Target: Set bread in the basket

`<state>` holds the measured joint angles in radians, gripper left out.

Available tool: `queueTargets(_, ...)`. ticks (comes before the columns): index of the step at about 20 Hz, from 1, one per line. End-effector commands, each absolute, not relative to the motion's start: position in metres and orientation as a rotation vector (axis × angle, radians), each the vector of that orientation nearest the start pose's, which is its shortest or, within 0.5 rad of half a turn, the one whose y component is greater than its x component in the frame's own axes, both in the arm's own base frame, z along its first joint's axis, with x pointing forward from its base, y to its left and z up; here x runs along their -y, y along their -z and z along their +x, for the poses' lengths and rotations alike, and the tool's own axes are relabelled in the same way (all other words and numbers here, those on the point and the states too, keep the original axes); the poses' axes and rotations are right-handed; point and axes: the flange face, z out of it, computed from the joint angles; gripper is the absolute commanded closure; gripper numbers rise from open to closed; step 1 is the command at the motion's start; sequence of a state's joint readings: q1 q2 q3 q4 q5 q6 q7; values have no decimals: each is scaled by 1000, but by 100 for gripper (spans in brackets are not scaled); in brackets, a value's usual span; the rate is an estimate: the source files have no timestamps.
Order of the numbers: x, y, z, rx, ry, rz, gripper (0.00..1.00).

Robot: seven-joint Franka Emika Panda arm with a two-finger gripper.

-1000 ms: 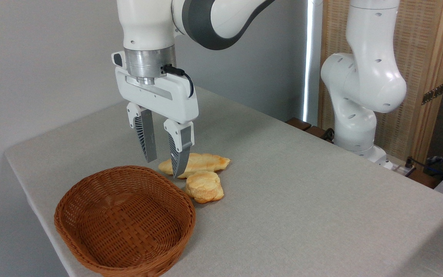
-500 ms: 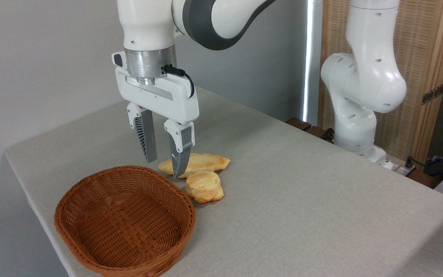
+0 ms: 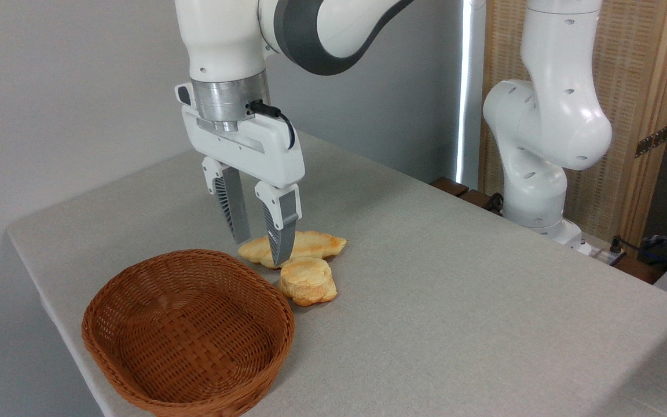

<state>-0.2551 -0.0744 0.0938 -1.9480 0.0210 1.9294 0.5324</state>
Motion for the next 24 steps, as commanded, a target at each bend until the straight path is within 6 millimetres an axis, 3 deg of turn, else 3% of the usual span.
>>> queueTargets(1, 80, -516, 523, -1236, 13, -2879, 0)
queueTargets(12, 73, -469, 493, -1561, -107, -2718, 0)
queueTargets(24, 78, -447, 493, -1577, -108, -2701, 0)
